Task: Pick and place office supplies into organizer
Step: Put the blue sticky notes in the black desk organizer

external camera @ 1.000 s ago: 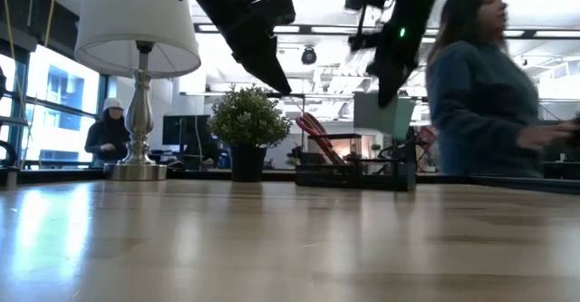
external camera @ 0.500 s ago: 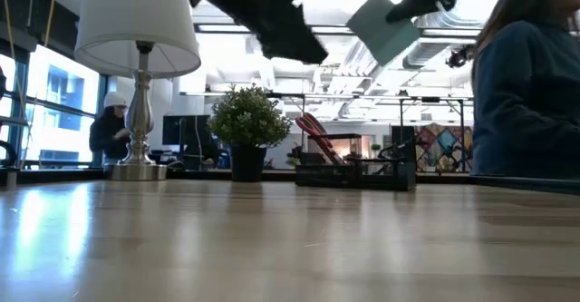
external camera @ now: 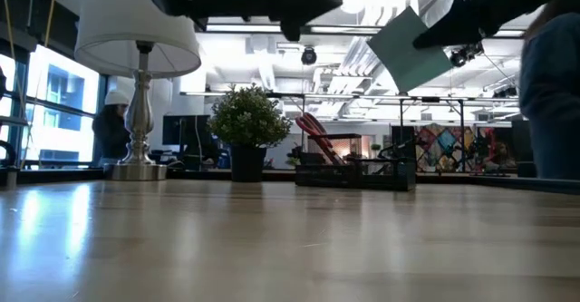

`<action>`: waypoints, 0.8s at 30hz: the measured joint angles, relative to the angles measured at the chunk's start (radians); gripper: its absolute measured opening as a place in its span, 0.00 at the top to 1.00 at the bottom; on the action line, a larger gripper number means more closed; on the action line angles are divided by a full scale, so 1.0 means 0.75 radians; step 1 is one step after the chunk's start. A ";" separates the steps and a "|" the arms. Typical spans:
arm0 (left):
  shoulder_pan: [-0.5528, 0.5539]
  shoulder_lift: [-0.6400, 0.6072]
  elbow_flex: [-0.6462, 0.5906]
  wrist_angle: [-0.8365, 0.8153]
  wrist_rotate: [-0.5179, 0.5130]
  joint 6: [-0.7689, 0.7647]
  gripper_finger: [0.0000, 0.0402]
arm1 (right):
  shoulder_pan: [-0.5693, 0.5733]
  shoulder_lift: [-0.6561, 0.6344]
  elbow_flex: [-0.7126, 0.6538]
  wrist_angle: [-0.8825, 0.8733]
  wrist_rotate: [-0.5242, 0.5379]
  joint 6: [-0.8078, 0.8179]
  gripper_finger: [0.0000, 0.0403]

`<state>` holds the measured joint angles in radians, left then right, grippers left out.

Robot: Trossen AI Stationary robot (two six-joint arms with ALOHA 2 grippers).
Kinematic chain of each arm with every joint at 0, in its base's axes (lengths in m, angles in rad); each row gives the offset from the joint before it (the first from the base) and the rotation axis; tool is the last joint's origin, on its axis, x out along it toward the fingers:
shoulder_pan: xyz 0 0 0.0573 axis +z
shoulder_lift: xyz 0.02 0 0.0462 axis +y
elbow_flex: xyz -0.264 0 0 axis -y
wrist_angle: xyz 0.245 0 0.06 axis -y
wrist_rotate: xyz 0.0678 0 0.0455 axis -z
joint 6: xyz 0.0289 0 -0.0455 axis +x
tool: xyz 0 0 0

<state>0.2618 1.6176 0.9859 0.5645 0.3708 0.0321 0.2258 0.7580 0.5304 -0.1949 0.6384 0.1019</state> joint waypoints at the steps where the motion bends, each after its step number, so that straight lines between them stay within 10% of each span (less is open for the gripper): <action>1: -0.013 0.000 0.000 -0.001 -0.001 0.041 0.64 | 0.001 0.001 -0.015 0.046 -0.006 -0.026 1.00; 11: -0.116 0.006 0.000 -0.076 -0.541 0.553 0.64 | -0.004 0.000 -0.029 0.240 -0.153 -0.280 1.00; 19: -0.117 0.005 0.001 0.028 -0.228 0.521 0.64 | -0.004 0.000 -0.029 0.279 -0.184 -0.369 1.00; 24: -0.133 0.005 0.001 0.021 -0.301 0.551 0.64 | -0.004 0.000 -0.029 0.279 -0.221 -0.345 1.00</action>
<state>0.1623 1.6215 0.9863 0.5805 0.1448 0.4450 0.2226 0.7578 0.5083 0.0143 0.4729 -0.1566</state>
